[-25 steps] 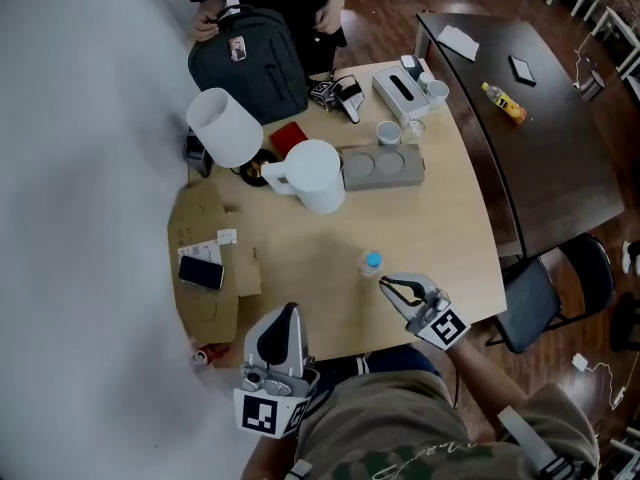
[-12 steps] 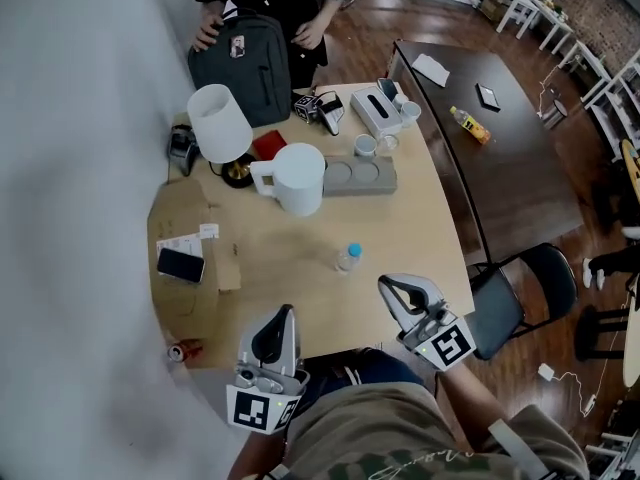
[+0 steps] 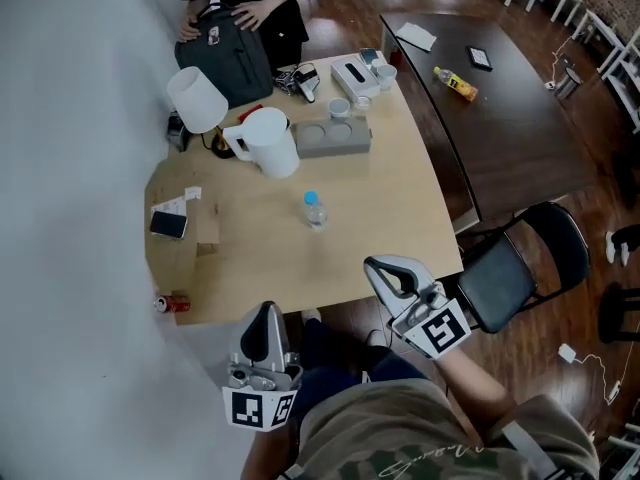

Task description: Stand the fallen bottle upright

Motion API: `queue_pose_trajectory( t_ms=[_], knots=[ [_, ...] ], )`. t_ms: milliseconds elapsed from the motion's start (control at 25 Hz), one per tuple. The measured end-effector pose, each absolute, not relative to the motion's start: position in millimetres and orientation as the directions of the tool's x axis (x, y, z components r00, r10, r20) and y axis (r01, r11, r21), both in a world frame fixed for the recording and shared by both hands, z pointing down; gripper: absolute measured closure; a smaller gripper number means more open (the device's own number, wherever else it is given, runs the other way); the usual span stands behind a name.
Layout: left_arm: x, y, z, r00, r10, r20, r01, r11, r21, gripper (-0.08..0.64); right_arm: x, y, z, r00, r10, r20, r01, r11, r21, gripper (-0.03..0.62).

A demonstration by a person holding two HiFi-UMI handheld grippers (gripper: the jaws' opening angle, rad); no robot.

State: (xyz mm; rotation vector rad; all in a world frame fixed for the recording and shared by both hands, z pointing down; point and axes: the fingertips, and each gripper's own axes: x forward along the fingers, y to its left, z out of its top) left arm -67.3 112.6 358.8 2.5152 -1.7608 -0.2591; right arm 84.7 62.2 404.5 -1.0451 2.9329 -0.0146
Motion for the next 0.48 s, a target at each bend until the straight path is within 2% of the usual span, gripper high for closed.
queue_pose_trajectory(
  t_ms=[160, 480],
  knots=[
    [-49.0, 142.5, 336.6, 0.327, -0.939, -0.103, -0.936, -0.337, 0.101, 0.557, 103.0, 94.0, 388.8, -0.765, -0.644, -0.016, -0.642, 0.765, -0.051, 0.589],
    [-64.6, 164.7, 327.9, 0.3, -0.947, -0.118, -0.946, -0.311, 0.092, 0.557, 102.4, 115.7, 381.9, -0.739, -0.673, -0.013, -0.673, 0.739, -0.024, 0.589]
  ],
)
